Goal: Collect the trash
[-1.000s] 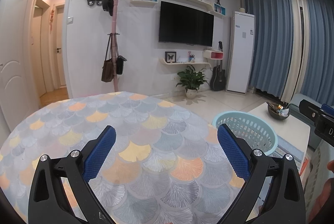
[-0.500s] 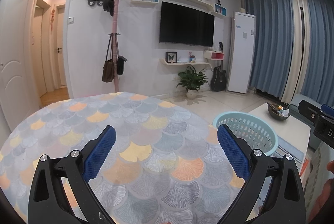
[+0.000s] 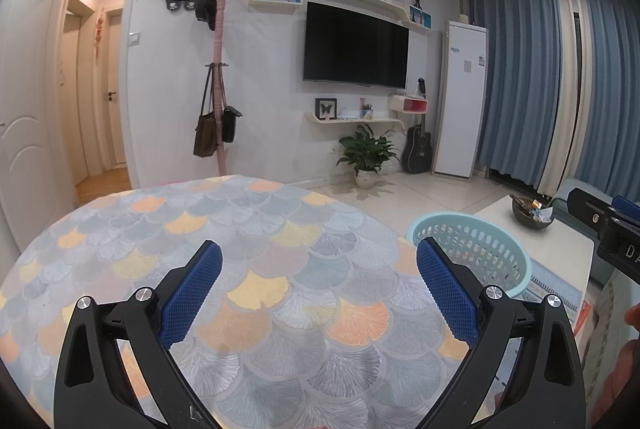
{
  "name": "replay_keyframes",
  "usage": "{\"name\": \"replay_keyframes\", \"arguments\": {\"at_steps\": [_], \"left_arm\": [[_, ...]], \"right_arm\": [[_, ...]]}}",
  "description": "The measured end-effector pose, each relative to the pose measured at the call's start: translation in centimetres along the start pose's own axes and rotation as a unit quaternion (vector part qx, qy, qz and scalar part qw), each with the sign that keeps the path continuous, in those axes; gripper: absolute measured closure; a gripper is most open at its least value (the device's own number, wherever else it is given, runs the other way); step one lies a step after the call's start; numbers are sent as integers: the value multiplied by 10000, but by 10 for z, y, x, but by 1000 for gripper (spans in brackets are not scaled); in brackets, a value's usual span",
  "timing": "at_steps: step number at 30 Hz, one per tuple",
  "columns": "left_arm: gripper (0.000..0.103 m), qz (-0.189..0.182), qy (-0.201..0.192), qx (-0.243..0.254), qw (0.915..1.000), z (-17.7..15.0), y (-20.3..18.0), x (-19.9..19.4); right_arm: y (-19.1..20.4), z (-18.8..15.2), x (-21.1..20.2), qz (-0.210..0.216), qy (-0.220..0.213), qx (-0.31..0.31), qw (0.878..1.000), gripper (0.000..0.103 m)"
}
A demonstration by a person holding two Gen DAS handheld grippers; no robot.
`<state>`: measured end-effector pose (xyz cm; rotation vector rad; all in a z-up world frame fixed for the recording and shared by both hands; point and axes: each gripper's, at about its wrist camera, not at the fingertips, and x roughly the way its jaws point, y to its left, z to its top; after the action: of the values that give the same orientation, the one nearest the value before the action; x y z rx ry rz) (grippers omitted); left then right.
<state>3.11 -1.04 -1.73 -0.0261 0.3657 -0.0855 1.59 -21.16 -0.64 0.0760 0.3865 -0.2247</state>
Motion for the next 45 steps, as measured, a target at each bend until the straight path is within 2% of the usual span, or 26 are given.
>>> {"name": "replay_keyframes", "arguments": {"at_steps": [45], "left_arm": [[8, -34, 11, 11, 10000, 1, -1, -1]], "right_arm": [[-6, -5, 7, 9, 81, -54, 10000, 20]]}}
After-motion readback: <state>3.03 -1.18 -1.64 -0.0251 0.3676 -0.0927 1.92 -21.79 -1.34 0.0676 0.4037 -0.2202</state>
